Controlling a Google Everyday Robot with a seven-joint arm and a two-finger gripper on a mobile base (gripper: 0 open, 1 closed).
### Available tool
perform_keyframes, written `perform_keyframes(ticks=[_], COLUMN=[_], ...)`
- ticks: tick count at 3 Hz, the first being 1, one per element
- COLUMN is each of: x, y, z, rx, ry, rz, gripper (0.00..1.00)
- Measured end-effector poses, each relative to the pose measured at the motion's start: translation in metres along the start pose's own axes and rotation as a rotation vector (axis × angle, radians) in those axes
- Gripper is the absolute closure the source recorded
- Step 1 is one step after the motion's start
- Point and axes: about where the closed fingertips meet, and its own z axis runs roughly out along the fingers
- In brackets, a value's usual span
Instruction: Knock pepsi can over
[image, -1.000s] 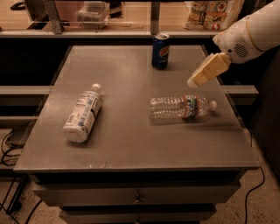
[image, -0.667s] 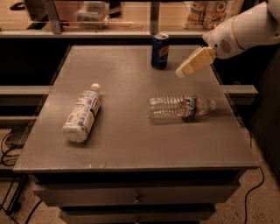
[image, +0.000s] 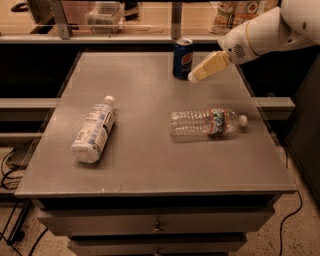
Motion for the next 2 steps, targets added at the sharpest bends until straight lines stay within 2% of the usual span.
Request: perform_keyframes(ticks=[1,2], x=[0.002,-0.003], y=[0.000,0.000], z=[0.009,0.039], rx=[0.006,0.005], ry=[-0.021,-0.102], rz=[0.037,0.105], gripper=[0.00,0.00])
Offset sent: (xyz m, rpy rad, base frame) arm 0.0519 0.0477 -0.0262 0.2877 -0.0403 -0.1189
